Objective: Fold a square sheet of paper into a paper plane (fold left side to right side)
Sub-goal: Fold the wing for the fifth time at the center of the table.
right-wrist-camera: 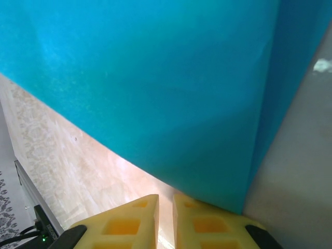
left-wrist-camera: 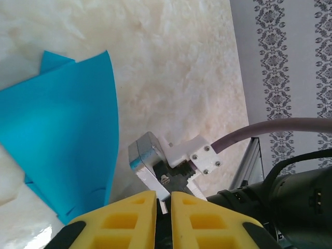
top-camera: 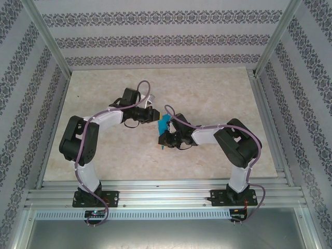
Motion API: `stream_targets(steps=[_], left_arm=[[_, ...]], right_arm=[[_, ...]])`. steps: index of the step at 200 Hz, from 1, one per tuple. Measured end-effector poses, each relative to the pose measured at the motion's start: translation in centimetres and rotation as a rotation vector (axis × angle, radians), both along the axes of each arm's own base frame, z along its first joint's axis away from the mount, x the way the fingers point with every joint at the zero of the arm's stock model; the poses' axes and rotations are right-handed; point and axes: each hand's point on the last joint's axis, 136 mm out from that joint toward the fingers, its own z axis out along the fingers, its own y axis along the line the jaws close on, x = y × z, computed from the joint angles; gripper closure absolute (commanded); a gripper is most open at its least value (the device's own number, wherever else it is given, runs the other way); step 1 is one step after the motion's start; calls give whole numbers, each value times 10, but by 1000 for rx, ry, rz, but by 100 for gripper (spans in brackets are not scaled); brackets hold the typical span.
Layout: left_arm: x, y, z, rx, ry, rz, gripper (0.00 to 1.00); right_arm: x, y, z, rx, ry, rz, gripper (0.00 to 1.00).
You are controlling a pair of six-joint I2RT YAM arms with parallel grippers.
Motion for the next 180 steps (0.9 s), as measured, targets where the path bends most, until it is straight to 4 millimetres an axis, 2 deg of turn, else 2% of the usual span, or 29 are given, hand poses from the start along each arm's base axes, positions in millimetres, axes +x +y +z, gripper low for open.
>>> stream_targets(steps=[49, 89, 119, 151, 180], left_arm=[[-11, -20, -32, 21, 96, -37, 85], [-4, -27, -40, 56, 103, -37, 87], [7, -27, -59, 113, 101, -17, 87], [7, -23, -97, 183, 146, -2, 87], [10, -23, -97, 193, 135, 2, 87]], right_arm=[[-1, -1, -1, -6, 13, -5, 84], [1, -4, -1, -7, 40, -28, 84], [1, -5, -1, -12, 36, -23, 84], [1, -5, -1, -14, 31, -18, 84], [1, -5, -1, -15, 26, -12, 84]])
